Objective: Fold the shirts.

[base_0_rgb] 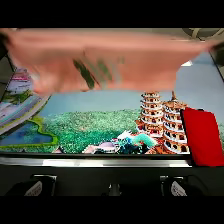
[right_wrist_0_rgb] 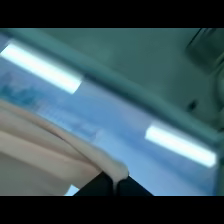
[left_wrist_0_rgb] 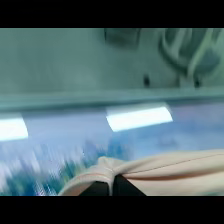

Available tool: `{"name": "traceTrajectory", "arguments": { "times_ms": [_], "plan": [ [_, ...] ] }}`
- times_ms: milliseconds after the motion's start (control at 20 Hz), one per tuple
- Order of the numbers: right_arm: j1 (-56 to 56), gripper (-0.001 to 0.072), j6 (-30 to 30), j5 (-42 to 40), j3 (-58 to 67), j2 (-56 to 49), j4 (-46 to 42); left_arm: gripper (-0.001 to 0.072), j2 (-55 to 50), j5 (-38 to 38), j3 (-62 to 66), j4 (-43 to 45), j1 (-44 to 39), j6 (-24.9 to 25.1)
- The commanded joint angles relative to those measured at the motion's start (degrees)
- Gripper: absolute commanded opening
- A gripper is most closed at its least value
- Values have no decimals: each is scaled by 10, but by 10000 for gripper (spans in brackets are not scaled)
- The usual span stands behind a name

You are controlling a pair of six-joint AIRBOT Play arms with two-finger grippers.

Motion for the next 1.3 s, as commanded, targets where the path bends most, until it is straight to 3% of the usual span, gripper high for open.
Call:
{"name": "traceTrajectory", "arguments": {
  "times_ms": [0, 150, 500, 600, 750, 900, 1100, 1250],
  "plan": [
    [0, 15, 12, -66, 82, 145, -85, 27, 97, 59, 139, 80, 1, -59],
    [0, 15, 26, -4, 82, 183, -118, 27, 134, 30, 137, 86, 1, -80],
    [0, 15, 26, 79, 82, 161, -130, 27, 106, -93, 137, 120, 1, -80],
    [0, 15, 39, 105, 82, 132, -135, 27, 80, -112, 137, 126, 1, -79],
    [0, 15, 41, 235, 82, 47, -134, 27, 20, -183, 117, 132, 1, -79],
    [0, 14, 54, 341, 47, -61, -135, 27, -37, -211, -1, 132, -12, -76],
    [0, 14, 54, 264, -84, -174, -152, 27, -113, -107, -231, 131, -48, -52],
    [23, 14, 43, 139, -104, -271, -153, 27, -203, -13, -290, 127, -51, -51]
  ]
}}
